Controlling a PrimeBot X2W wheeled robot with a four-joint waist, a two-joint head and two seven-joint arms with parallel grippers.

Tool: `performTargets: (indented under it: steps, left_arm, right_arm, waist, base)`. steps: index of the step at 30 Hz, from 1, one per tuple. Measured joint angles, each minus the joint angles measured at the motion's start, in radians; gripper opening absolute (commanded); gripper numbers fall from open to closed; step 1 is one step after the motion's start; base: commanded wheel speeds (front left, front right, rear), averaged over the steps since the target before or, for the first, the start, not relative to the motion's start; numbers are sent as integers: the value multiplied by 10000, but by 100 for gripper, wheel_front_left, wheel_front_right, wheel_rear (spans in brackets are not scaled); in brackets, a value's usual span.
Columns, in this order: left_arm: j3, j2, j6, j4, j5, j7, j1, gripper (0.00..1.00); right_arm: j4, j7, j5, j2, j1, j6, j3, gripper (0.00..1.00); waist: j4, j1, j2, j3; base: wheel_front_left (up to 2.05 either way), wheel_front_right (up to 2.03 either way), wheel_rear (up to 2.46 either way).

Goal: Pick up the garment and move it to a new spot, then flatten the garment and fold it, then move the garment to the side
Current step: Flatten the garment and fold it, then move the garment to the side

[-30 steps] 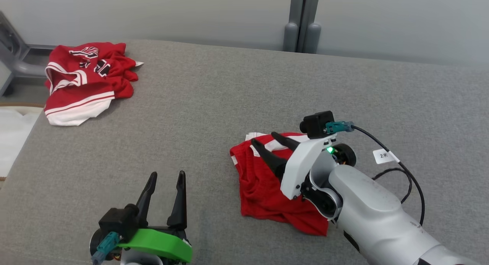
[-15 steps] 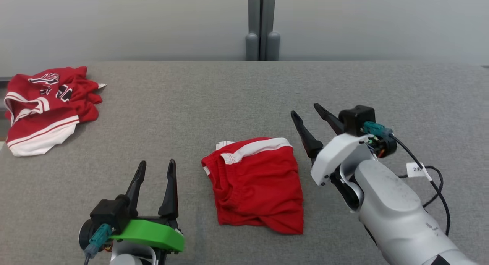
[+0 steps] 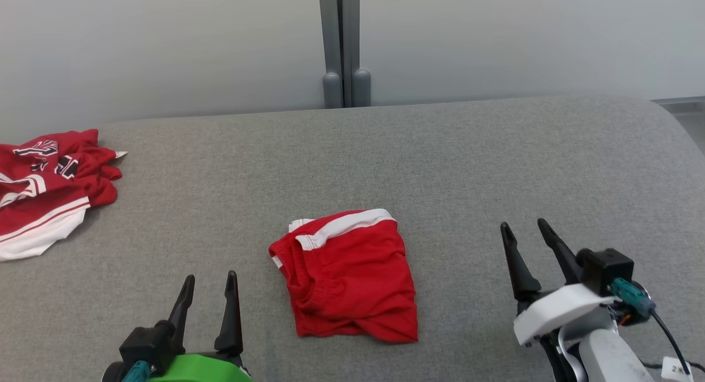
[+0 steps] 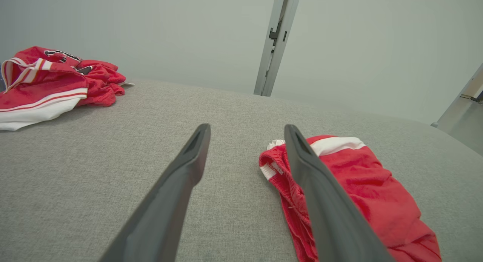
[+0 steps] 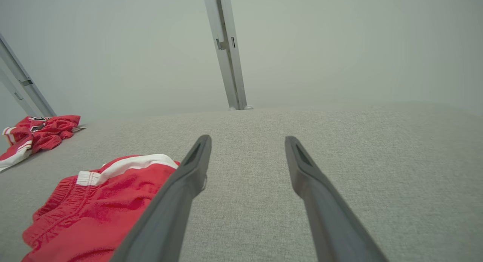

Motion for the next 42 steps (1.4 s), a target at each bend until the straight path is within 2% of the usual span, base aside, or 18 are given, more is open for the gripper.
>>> performTargets:
  steps: [10,32,37,42]
  left_arm:
    - [98,-2,42,-92,-150,-2,333,100]
    - [-119,-2,44,59,-230,-2,381,100]
    - [-255,-4,42,140,-224,-2,371,100]
    - [-351,-4,38,198,-215,-2,312,100]
  right_arm:
    - [-838,0,-265,2,1197,0,-393,100]
    - [-506,0,-556,4,1355,0,-307,100]
    - [-50,94,-1055,0,632,0,-174,100]
    - [293,844,-1289,0,-544,0,173,100]
  waist:
    - [-143,0,0,-68]
    - [-66,0,0,-183]
    - [126,0,0,-161]
    - [432,0,0,-109]
  base:
    - [0,0,0]
    - [0,0,0]
    - [0,0,0]
    - [0,0,0]
